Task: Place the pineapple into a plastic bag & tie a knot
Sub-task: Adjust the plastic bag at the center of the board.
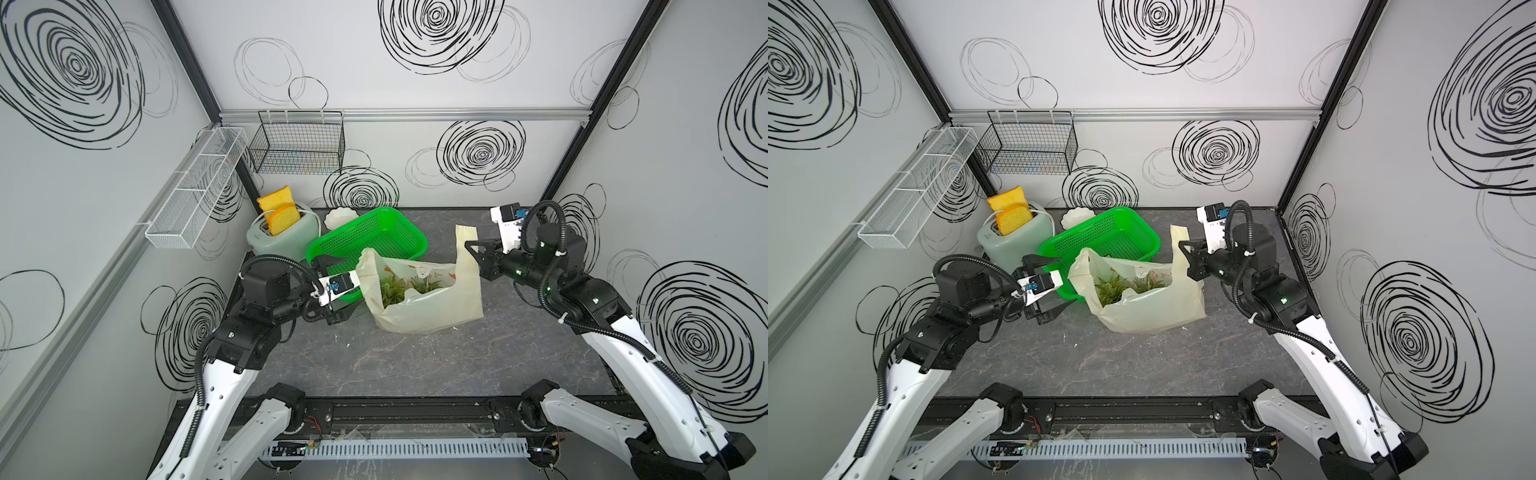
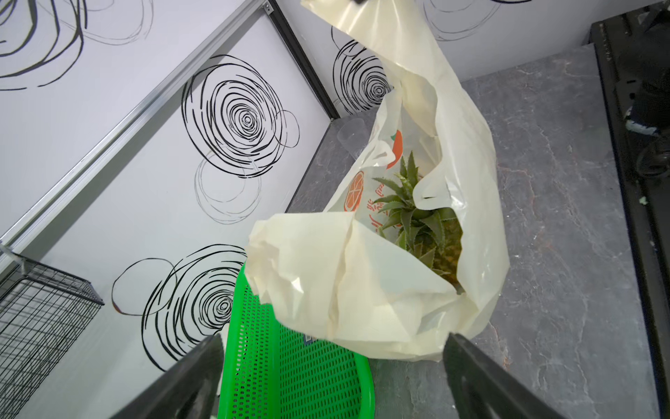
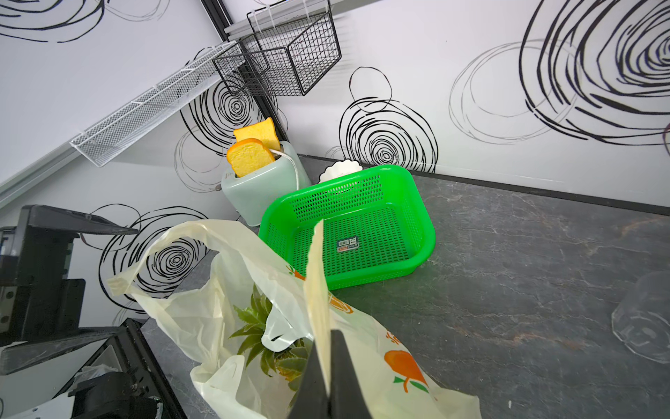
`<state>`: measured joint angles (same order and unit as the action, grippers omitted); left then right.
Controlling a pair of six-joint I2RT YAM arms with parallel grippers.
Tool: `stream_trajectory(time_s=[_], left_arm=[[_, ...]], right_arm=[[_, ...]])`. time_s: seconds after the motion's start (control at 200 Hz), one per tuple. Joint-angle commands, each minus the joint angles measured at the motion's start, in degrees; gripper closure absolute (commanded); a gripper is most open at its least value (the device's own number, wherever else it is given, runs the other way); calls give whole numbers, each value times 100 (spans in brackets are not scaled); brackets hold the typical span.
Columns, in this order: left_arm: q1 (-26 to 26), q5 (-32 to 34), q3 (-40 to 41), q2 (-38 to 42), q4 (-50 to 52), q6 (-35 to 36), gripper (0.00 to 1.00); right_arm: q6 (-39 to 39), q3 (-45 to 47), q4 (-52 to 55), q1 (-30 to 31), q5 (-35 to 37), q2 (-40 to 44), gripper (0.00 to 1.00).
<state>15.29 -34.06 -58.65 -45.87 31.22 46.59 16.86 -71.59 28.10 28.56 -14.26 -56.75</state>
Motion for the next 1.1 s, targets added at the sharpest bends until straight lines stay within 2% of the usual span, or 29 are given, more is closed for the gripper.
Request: stream_trajectory(time_s=[0.0,0.16,0.28,0.325,0.405,0.48,0.505,0.525,0.635,0.86,1.0,1.096], left_arm=[[-32,-585,-208,-248,-335,530,3],[35,-755,-98,-416,-985,413,0],[35,-969,-231,-698,-801,641,12],[33,-1041,-243,-798,-792,685,23],[41,-1131,-217,-897,-911,659,56],[50,-1108,-274,-967,-832,695,75],[59,-1084,-309,-984,-789,694,86],[81,-1040,-336,-1000,-773,685,100],[160,-1046,-541,-990,-998,48,100],[423,-951,-931,-765,-2532,-3083,100],[679,-757,-1374,-921,-1916,-4247,100],[760,-651,-1267,-944,-1578,-4555,100]], right_arm=[[-66,-166,15,-25,-59,15,100],[-39,-163,40,-24,-62,15,100],[-44,-180,49,-23,-51,16,100],[-49,-180,51,-19,-44,8,100],[-52,-171,51,-21,-21,9,100],[-78,-141,36,-17,28,29,100],[-83,-141,24,-25,45,28,100],[-93,-139,13,-25,58,32,100],[-263,-343,-7,-19,155,-65,100],[-844,-1121,-38,-25,-50,-385,100],[-1155,-1022,-194,-22,-209,-260,100],[-1182,-825,-188,-22,-256,-214,100]])
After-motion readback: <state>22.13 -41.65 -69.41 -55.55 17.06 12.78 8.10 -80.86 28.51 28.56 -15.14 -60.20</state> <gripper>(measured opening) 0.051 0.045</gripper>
